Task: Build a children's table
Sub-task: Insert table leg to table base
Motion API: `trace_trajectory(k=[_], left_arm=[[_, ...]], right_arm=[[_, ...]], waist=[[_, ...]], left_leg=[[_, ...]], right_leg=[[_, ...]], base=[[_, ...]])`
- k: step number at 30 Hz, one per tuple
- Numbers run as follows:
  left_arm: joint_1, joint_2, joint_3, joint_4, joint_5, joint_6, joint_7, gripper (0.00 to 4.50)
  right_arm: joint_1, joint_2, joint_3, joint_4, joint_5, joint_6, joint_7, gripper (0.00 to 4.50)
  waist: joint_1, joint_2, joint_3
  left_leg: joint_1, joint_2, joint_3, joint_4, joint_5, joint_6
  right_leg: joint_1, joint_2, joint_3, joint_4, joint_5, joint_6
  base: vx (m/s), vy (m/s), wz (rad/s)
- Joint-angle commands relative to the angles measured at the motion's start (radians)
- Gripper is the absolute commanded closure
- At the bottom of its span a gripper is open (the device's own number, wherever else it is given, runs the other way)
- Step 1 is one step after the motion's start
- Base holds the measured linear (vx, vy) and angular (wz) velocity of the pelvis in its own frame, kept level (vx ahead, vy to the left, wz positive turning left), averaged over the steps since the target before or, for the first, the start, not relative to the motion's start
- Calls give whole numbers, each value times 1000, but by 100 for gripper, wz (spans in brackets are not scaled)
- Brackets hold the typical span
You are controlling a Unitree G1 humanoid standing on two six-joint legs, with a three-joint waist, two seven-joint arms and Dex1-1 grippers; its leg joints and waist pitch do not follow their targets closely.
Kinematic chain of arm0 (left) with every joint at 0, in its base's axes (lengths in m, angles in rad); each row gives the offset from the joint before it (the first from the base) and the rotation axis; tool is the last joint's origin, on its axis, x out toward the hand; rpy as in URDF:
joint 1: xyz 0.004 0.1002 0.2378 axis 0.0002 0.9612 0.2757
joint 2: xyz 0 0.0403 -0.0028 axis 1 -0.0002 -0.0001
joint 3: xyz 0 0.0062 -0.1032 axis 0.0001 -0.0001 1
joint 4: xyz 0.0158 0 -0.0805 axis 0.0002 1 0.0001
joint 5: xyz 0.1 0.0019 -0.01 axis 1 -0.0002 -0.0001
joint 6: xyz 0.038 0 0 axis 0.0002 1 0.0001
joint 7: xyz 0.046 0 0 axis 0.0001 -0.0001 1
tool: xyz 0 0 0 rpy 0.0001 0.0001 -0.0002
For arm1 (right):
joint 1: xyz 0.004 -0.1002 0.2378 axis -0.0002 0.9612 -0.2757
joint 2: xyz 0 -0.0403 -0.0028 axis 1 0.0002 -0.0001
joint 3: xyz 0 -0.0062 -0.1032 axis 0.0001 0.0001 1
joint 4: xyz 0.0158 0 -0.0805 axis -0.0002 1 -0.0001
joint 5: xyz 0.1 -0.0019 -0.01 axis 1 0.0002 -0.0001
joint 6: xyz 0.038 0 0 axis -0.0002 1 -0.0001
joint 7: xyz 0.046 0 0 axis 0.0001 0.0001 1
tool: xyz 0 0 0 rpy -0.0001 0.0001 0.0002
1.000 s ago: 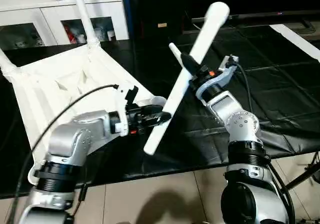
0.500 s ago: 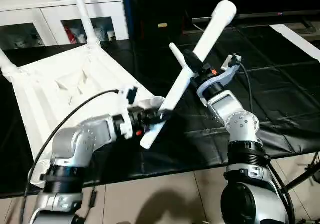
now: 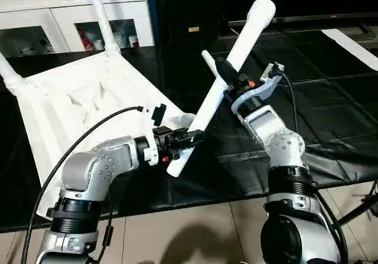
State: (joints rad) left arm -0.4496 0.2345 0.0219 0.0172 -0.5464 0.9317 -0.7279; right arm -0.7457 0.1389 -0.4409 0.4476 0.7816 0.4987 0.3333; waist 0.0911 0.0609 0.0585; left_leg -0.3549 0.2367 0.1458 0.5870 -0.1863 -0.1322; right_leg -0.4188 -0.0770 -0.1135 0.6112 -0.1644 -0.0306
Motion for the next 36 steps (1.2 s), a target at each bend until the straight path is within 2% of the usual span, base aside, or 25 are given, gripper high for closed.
trace_trajectory(k=[1, 3, 7, 8, 10, 12, 13, 14, 15, 16, 17, 18, 19, 20, 21, 23, 24, 28, 29, 30, 32, 33, 34, 35, 36], left_arm=[[-24, 16, 11, -3, 8, -13, 14, 302], [-41, 53, 18, -4, 22, -23, 7, 302], [-56, 108, 20, -7, 43, -33, -2, 302], [-58, 116, 22, -7, 45, -34, -3, 302], [-65, 140, 33, 0, 50, -37, -4, 302], [-66, 144, 34, 1, 51, -39, -4, 302], [-66, 147, 35, 2, 52, -40, -4, 302], [-68, 155, 38, 3, 51, -38, -3, 302], [-70, 167, 38, 5, 54, -38, -4, 302], [-73, 177, 41, 7, 57, -36, -1, 302], [-73, 177, 41, 7, 57, -36, -1, 302], [-76, 184, 44, 10, 59, -34, 0, 302], [-84, 198, 49, 21, 64, -36, 2, 302], [-84, 198, 49, 21, 64, -36, 2, 302], [-98, 220, 56, 36, 70, -40, 2, 302], [-102, 224, 59, 40, 72, -40, 4, 302], [-106, 233, 62, 42, 72, -39, 1, 302], [-107, 255, 52, 35, 73, -30, -14, 302], [-107, 255, 52, 35, 73, -30, -14, 302], [-105, 260, 44, 28, 73, -23, -20, 302], [-101, 268, 31, 17, 70, -14, -28, 302], [-98, 271, 22, 7, 67, -6, -34, 302], [-98, 271, 22, 7, 67, -6, -34, 302], [-94, 274, 15, -3, 63, 2, -40, 302], [-86, 281, 0, -20, 57, 14, -47, 302]], right_arm=[[-26, 34, 25, 10, -11, -1, 2, 205], [-7, 3, 45, 15, -26, 26, 26, 169], [29, -53, 107, 11, -84, 37, 71, 144], [35, -62, 116, 9, -90, 41, 80, 144], [57, -94, 155, 2, -131, 33, 104, 121], [60, -99, 162, 1, -139, 29, 105, 112], [62, -103, 167, 1, -144, 27, 106, 82], [66, -115, 175, -6, -151, 29, 111, 82], [70, -142, 195, -20, -167, 18, 142, 79], [74, -170, 220, -34, -191, -3, 180, 74], [74, -170, 220, -34, -191, -3, 180, 63], [78, -196, 248, -44, -222, -32, 213, 39], [72, -259, 315, -44, -320, -126, 267, 39], [72, -259, 315, -44, -320, -126, 267, 36], [58, -363, 422, -31, -483, -277, 337, 34], [51, -393, 450, -20, -527, -318, 353, 13], [40, -435, 487, -6, -587, -365, 355, 0], [1, -514, 570, 28, -757, -525, 293, 0], [1, -514, 570, 28, -757, -525, 293, 0], [-17, -547, 628, 42, -851, -609, 265, 0], [-46, -595, 720, 62, -982, -712, 210, 0], [-71, -608, 750, 86, -1031, -740, 163, 0], [-71, -608, 750, 86, -1031, -740, 163, 0], [-92, -618, 776, 109, -1072, -751, 122, 0], [-124, -634, 812, 155, -1150, -794, 56, 0]], waist=[[3, -5, -82], [1, -8, -81], [2, -8, -81], [3, -5, -82], [6, -5, -83], [7, -7, -85], [7, -7, -85], [8, -10, -85], [9, -8, -84], [8, -12, -83], [11, -11, -84], [11, -12, -84], [17, -15, -84], [17, -15, -84], [21, -17, -83], [22, -18, -82], [22, -17, -82], [21, -14, -82], [21, -16, -82], [20, -16, -82], [21, -17, -80], [19, -17, -81], [16, -18, -80], [16, -18, -79], [15, -21, -80]], left_leg=[[-9, -28, 24, -56, -86, 28], [-9, -28, 23, -57, -89, 29], [-8, -28, 23, -56, -85, 25], [-9, -27, 23, -56, -79, 24], [-7, -26, 23, -54, -72, 24], [-8, -26, 23, -54, -68, 23], [-9, -26, 23, -54, -68, 24], [-9, -26, 23, -54, -66, 26], [-9, -26, 23, -54, -71, 25], [-10, -27, 24, -53, -73, 26], [-10, -27, 24, -52, -73, 27], [-10, -28, 24, -52, -74, 28], [-13, -27, 24, -50, -71, 26], [-13, -27, 24, -50, -71, 26], [-14, -27, 25, -47, -69, 23], [-13, -31, 28, -44, -71, 30], [-13, -31, 27, -44, -76, 33], [-11, -31, 27, -42, -83, 39], [-11, -30, 26, -41, -82, 37], [-12, -31, 26, -40, -87, 38], [-12, -30, 27, -40, -88, 35], [-11, -33, 28, -39, -89, 36], [-12, -34, 29, -39, -94, 39], [-12, -34, 29, -38, -101, 42], [-12, -32, 27, -39, -95, 38]], right_leg=[[74, -43, 45, -72, -221, -118], [74, -42, 44, -71, -220, -119], [76, -44, 46, -70, -223, -116], [75, -44, 46, -69, -215, -118], [74, -43, 47, -67, -190, -126], [76, -45, 47, -64, -182, -133], [76, -45, 47, -64, -181, -135], [76, -44, 47, -63, -179, -138], [76, -44, 46, -63, -185, -139], [77, -43, 46, -65, -188, -135], [78, -44, 47, -64, -191, -130], [78, -45, 47, -64, -195, -130], [77, -45, 45, -64, -207, -124], [77, -45, 45, -64, -207, -124], [76, -44, 44, -64, -217, -117], [76, -44, 48, -65, -227, -112], [76, -43, 45, -66, -242, -112], [73, -41, 45, -64, -233, -137], [72, -41, 44, -63, -232, -139], [73, -40, 43, -60, -230, -146], [72, -41, 43, -62, -241, -143], [72, -38, 43, -61, -239, -144], [73, -38, 44, -62, -240, -148], [73, -38, 45, -61, -242, -146], [72, -37, 43, -57, -238, -154]], base=[[0, 0, 0], [0, 0, 0], [0, 0, 0], [0, 0, 0], [0, 0, 0], [0, 0, 0], [0, 0, 0], [0, 0, 0], [0, 0, 0], [0, 0, 0], [0, 0, 0], [0, 0, 0], [0, 0, 0], [0, 0, 0], [0, 0, 0], [0, 0, 0], [0, 0, 0], [0, 0, 0], [0, 0, 0], [0, 0, 0], [0, 0, 0], [0, 0, 0], [0, 0, 0], [0, 0, 0], [0, 0, 0]])
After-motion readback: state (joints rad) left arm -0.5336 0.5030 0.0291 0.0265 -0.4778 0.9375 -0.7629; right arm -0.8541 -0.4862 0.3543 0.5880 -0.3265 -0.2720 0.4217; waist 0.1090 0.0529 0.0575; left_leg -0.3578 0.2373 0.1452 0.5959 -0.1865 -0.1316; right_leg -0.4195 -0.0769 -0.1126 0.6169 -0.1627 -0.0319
